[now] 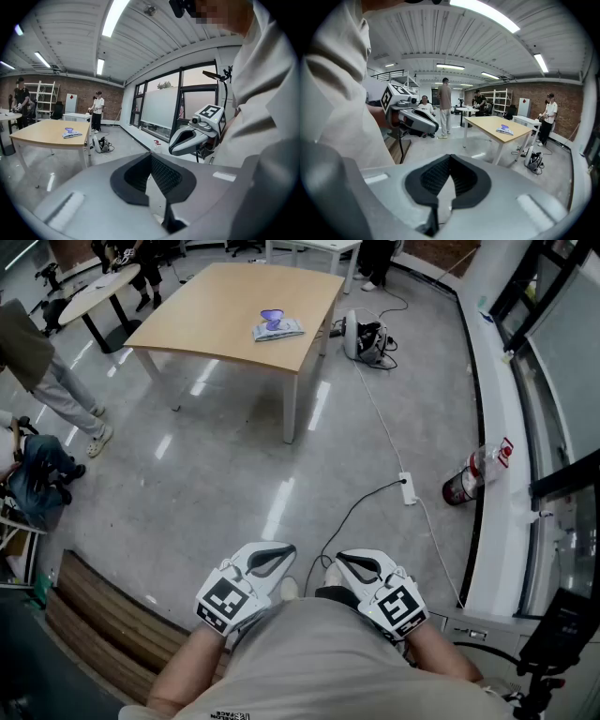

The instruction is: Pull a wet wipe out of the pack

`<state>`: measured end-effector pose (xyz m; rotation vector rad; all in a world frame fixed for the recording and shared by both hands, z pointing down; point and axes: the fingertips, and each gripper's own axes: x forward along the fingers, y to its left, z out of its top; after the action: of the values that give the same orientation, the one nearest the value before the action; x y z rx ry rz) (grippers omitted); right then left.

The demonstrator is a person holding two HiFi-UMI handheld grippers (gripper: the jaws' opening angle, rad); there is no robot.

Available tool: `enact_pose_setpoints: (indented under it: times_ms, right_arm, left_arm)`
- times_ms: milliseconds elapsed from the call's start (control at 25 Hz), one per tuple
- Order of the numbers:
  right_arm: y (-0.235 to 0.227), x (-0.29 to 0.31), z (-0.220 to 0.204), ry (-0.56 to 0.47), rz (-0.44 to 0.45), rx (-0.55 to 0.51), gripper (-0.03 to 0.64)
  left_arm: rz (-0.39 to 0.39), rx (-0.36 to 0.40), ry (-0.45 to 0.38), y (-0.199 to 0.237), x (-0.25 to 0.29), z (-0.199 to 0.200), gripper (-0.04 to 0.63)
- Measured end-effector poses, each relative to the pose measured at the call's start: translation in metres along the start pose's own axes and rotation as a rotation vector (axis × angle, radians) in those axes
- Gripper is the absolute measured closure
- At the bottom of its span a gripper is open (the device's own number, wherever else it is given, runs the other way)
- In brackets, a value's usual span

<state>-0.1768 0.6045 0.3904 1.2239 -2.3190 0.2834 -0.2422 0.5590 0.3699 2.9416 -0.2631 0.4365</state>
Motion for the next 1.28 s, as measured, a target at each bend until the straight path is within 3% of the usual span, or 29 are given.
enact_pose_setpoints:
  times_ms: [760,1120,1280]
  right_arm:
    - [0.016,0.019,0.027,-0.001,0.011,-0.016,0.615]
    - [0.008,0.027,0.013,-0.009,0.012,0.012,0.615]
    - [-0.020,0.044,0.017,-0.022,0.026,0.024,0.615]
  left_arm:
    - [0.043,-0.014,-0.027,0.020,-0.034,0.000,0.591]
    - [0.055,-0.015,-0.028,0.027,-0.018,-0.010,0.591]
    - [0.065,-0.020,-0.025,0.051,0.003,-0.006,0.590]
